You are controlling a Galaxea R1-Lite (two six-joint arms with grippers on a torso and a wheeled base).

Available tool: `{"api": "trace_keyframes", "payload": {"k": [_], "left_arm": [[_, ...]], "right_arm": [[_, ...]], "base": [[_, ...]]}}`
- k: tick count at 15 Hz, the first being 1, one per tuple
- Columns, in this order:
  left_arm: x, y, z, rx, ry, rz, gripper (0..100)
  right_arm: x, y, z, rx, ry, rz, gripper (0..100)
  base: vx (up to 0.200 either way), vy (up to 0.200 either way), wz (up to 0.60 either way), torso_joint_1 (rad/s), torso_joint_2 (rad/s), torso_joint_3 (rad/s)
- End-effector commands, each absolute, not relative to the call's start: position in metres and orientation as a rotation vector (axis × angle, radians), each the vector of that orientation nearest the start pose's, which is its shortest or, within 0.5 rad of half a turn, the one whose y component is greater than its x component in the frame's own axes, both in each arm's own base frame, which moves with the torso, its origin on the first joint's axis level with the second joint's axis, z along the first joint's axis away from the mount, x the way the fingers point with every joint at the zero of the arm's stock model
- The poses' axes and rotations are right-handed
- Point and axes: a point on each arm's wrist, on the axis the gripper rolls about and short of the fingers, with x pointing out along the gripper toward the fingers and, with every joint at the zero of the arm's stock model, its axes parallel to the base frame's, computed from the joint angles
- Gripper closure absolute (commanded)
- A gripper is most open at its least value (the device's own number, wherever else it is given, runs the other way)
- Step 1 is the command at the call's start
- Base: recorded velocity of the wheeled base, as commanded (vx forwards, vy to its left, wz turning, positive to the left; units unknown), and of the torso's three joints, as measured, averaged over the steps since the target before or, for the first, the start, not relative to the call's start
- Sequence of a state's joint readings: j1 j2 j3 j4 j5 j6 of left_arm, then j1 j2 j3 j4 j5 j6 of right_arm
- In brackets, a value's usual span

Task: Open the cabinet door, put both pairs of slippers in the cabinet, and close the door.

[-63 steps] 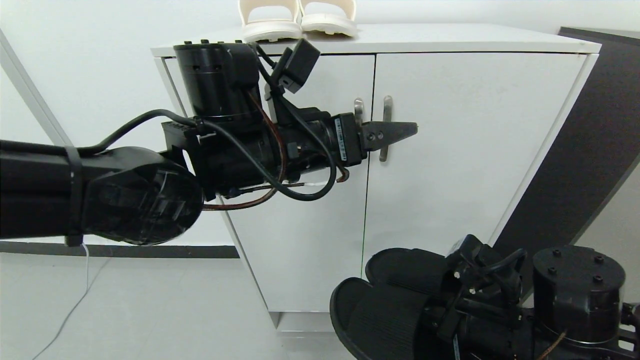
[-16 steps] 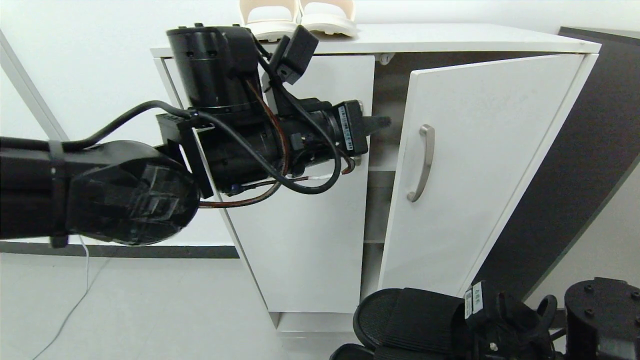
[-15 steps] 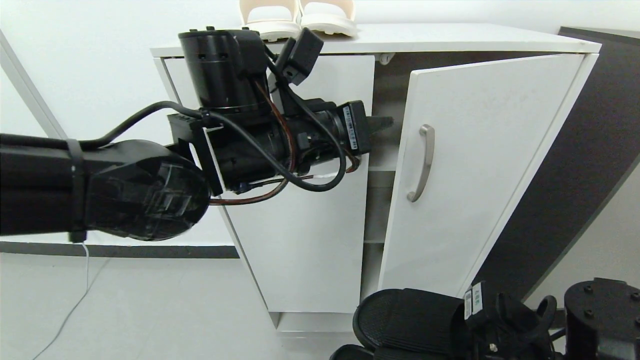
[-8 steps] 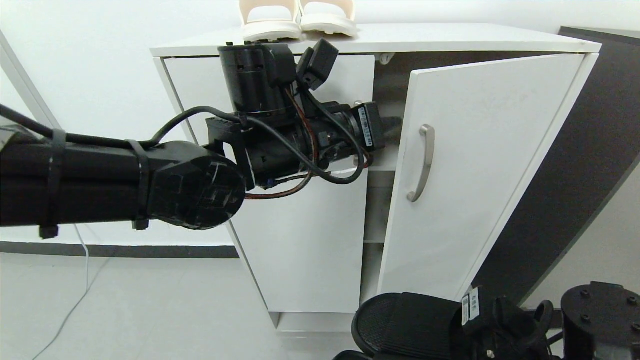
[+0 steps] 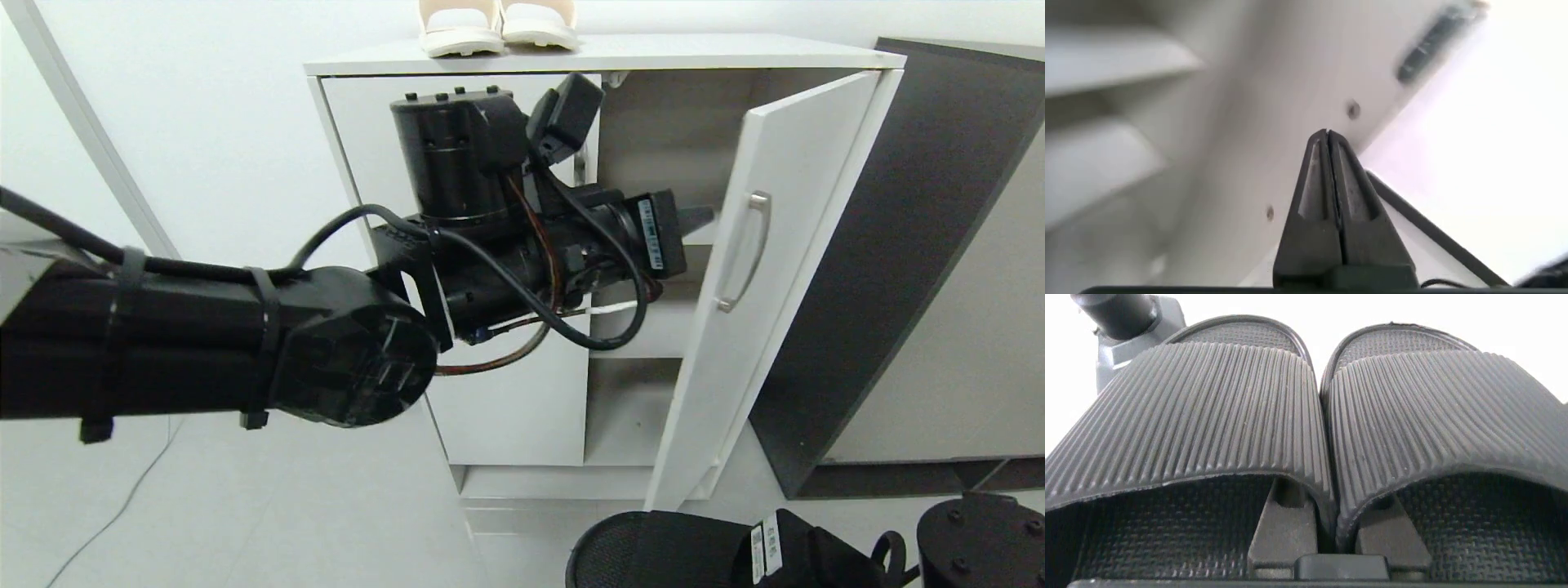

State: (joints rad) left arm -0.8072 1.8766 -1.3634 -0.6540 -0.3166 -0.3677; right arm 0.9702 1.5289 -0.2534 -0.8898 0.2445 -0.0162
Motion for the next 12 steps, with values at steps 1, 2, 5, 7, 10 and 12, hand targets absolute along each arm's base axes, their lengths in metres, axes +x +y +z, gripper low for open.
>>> {"api": "trace_keyframes", "payload": {"k": [1, 2, 5, 7, 10, 12], "left_arm": [[0.233, -0.299, 0.274, -0.366, 0.055, -1.221, 100], [0.233, -0.299, 0.275, -0.369, 0.047, -1.222, 100], [0.247, -0.288, 0.276, -0.37, 0.036, -1.177, 100], [0.253, -0.279, 0.277, -0.371, 0.026, -1.151, 100], [0.248, -0.261, 0.286, -0.374, 0.006, -1.105, 100], [0.222, -0.221, 0.297, -0.372, -0.007, -1.069, 100]], "right_arm": [[0.11, 0.173, 0.116, -0.162, 0.372, 1.21, 100], [0.11, 0.173, 0.116, -0.162, 0.372, 1.21, 100], [0.11, 0.173, 0.116, -0.161, 0.369, 1.209, 100], [0.11, 0.173, 0.116, -0.161, 0.369, 1.209, 100], [0.111, 0.173, 0.116, -0.162, 0.372, 1.207, 100], [0.117, 0.175, 0.118, -0.156, 0.361, 1.17, 100]], "base": [[0.0, 0.0, 0.0, 0.0, 0.0, 0.0], [0.0, 0.0, 0.0, 0.0, 0.0, 0.0], [0.0, 0.0, 0.0, 0.0, 0.0, 0.0], [0.0, 0.0, 0.0, 0.0, 0.0, 0.0], [0.0, 0.0, 0.0, 0.0, 0.0, 0.0], [0.0, 0.0, 0.0, 0.0, 0.0, 0.0]]}}
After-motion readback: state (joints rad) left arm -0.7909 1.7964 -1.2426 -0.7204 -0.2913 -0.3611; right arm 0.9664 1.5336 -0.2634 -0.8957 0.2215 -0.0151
